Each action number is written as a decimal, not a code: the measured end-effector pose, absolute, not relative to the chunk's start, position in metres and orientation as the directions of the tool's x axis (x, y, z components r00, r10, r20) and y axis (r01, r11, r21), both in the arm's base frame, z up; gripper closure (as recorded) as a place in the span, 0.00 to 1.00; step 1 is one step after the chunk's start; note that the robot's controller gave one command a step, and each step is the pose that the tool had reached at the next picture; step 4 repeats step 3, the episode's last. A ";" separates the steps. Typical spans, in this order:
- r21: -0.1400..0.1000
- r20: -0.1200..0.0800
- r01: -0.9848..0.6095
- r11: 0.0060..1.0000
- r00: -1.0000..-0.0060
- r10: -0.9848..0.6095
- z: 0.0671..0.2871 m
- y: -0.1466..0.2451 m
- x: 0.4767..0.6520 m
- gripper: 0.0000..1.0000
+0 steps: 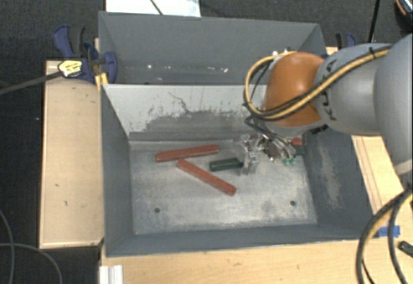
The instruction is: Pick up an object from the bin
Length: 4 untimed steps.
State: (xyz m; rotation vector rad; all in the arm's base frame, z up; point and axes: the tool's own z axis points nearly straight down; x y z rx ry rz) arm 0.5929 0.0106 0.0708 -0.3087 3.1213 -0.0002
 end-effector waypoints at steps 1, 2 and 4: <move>-0.003 -0.007 -0.637 0.771 -0.771 -0.637 0.192 0.029 0.569 1.00; -0.006 -0.005 -0.839 0.543 -0.543 -0.840 0.255 0.013 0.565 1.00; 0.000 -0.001 -0.946 0.325 -0.325 -0.946 0.246 0.006 0.560 1.00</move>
Offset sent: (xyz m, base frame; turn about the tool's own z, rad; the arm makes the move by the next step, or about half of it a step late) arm -0.0255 0.0179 0.1188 -0.4938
